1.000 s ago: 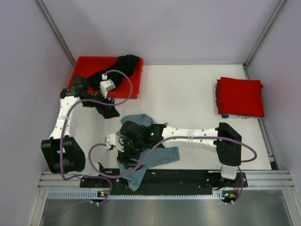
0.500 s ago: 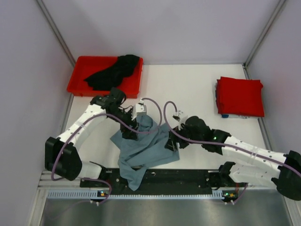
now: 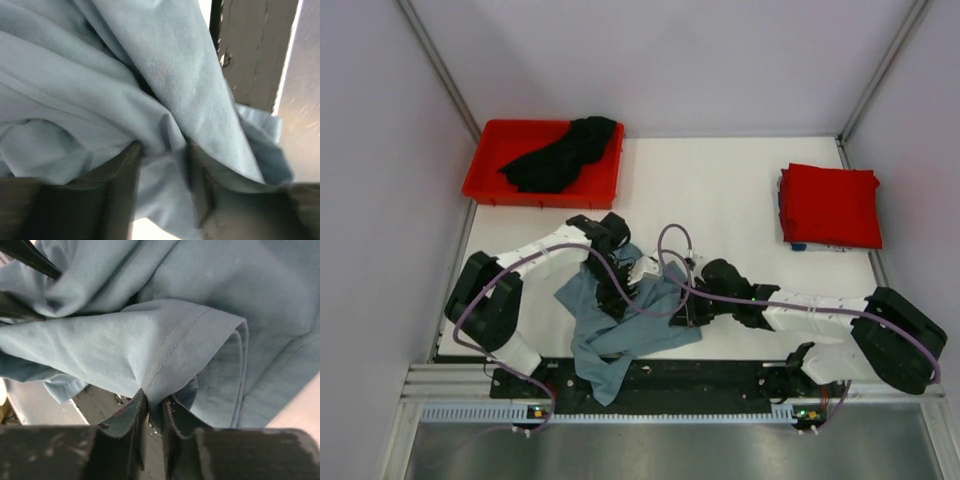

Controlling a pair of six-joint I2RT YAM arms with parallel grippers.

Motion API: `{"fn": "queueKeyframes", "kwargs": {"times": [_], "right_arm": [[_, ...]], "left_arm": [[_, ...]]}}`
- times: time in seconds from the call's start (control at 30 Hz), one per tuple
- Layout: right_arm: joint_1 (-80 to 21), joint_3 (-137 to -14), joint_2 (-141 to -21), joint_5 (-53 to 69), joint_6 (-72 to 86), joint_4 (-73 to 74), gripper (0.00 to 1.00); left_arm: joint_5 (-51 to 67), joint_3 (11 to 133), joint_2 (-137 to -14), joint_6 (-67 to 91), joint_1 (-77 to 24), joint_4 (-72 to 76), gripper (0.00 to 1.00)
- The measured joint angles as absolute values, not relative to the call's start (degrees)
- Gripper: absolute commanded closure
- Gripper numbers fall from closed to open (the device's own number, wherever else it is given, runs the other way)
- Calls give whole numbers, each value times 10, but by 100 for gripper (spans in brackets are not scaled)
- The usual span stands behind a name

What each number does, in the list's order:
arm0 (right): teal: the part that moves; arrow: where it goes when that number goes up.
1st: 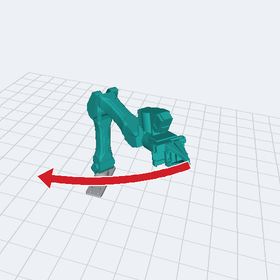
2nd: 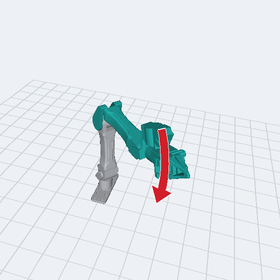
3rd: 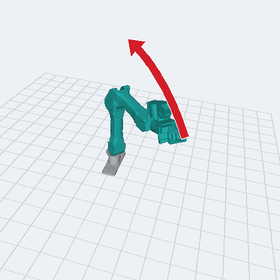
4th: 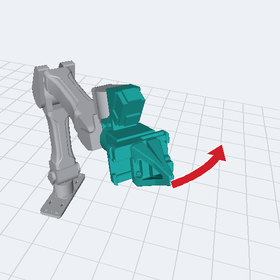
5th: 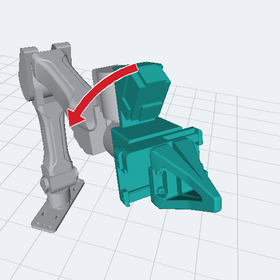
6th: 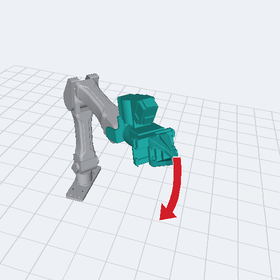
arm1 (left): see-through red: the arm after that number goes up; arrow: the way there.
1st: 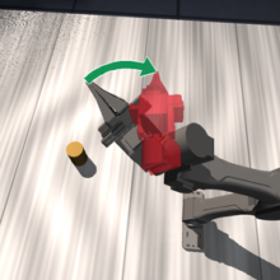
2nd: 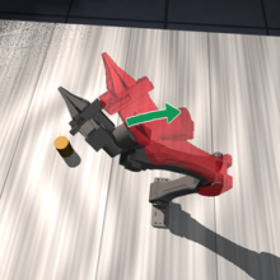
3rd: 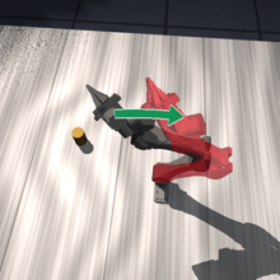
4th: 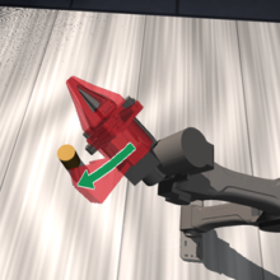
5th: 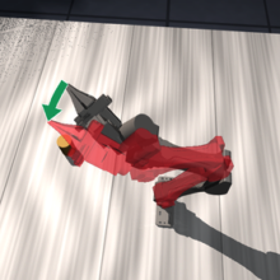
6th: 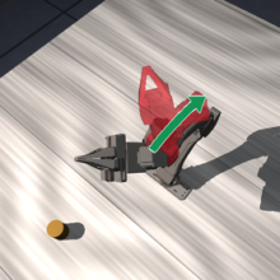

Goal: Fold and stack the t-shirts
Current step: Flatten out the tshirt

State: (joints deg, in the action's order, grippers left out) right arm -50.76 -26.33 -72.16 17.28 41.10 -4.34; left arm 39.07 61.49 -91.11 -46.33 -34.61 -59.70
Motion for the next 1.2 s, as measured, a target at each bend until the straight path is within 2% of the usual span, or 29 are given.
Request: {"fn": "queueKeyframes", "kwargs": {"times": [0.03,0.2,0.37,0.53,0.6,0.73,0.87,1.03,1.2], "right_arm": [[-507,-263,-729,178,414,-49,100],[-478,-263,-713,187,411,-36,100],[-364,-298,-617,176,367,55,100],[-195,-439,-537,176,301,150,100],[-156,-514,-530,174,279,181,100],[-143,-697,-534,166,225,239,100],[-143,-816,-529,155,189,264,100],[-143,-880,-497,130,154,304,100],[-143,-910,-453,92,128,347,100]], "left_arm": [[385,615,-919,-459,-350,-597,100],[354,629,-931,-442,-339,-601,100],[331,729,-917,-420,-253,-613,100],[322,912,-898,-395,-113,-616,100],[309,974,-887,-390,-79,-616,100],[274,1087,-841,-389,-53,-618,100],[227,1141,-766,-392,-35,-606,100],[143,1154,-668,-407,-26,-598,100],[28,1228,-651,-416,-25,-594,100]]}}
